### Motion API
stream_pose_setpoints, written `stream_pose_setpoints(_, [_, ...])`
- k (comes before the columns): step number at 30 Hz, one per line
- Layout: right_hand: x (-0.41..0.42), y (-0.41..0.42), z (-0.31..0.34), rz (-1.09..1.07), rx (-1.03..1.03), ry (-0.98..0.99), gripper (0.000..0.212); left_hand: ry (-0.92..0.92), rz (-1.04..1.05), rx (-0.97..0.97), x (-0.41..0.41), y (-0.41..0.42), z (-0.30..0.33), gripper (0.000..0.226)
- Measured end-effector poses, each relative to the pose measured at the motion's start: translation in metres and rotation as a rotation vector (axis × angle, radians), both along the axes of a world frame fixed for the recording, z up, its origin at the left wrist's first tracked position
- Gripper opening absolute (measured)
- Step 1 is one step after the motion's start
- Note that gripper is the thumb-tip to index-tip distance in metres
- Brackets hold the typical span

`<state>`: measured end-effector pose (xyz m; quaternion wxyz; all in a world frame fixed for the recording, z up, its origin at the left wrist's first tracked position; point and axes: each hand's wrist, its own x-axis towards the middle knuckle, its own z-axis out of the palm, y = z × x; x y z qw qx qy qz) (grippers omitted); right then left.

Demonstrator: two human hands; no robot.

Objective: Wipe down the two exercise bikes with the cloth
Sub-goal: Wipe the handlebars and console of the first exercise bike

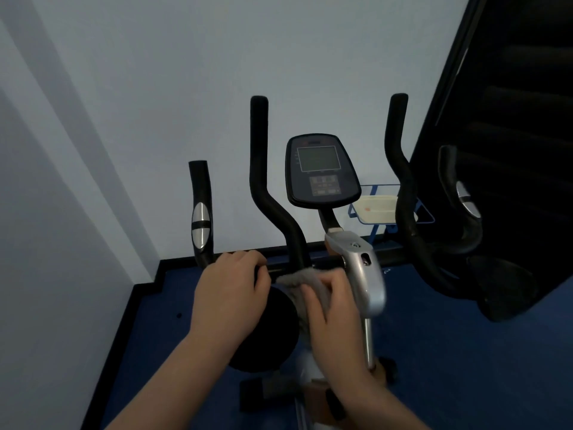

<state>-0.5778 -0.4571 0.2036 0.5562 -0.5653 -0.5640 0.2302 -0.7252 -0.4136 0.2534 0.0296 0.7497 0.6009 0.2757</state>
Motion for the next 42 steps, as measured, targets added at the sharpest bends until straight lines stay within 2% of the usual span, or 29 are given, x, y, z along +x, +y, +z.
stream_pose_setpoints(2, [0.002, 0.000, -0.005, 0.012, -0.020, 0.021, 0.015, 0.001, -0.002, 0.012, 0.000, 0.002, 0.001, 0.020])
stream_pose_setpoints(7, [0.013, 0.060, 0.038, -0.022, -0.114, -0.183, 0.014, 0.029, -0.001, 0.016, 0.001, 0.001, 0.002, 0.021])
stream_pose_setpoints(10, [0.016, 0.059, 0.040, -0.005, -0.126, -0.192, 0.014, 0.014, -0.007, 0.012, 0.001, -0.003, 0.002, 0.019])
stream_pose_setpoints(15, [0.006, 0.010, 0.002, -0.005, -0.039, -0.030, 0.014, -0.110, -0.047, 0.029, -0.003, -0.010, 0.002, 0.015])
stream_pose_setpoints(20, [-0.002, 0.073, 0.039, -0.071, -0.035, -0.273, 0.012, -0.243, -0.089, 0.052, -0.008, 0.001, 0.008, 0.017])
stream_pose_setpoints(23, [-0.002, 0.093, 0.051, -0.082, -0.058, -0.312, 0.013, -0.308, -0.065, 0.080, -0.012, 0.012, 0.013, 0.018])
stream_pose_setpoints(25, [0.001, 0.081, 0.044, -0.063, -0.048, -0.272, 0.010, -0.331, -0.018, 0.088, -0.025, 0.021, 0.016, 0.019])
stream_pose_setpoints(28, [0.003, 0.057, 0.031, -0.030, -0.041, -0.212, 0.015, -0.309, 0.020, 0.134, -0.049, 0.043, 0.026, 0.023])
stream_pose_setpoints(32, [-0.005, 0.090, 0.050, -0.049, -0.040, -0.352, 0.011, -0.246, 0.032, 0.202, -0.065, 0.083, 0.049, 0.033])
stream_pose_setpoints(37, [-0.024, 0.122, 0.082, -0.039, -0.087, -0.493, 0.016, -0.250, 0.010, 0.132, -0.066, 0.112, 0.051, 0.048])
stream_pose_setpoints(42, [-0.011, 0.105, 0.068, 0.012, -0.094, -0.491, 0.006, -0.239, -0.032, 0.096, -0.064, 0.128, 0.040, 0.055])
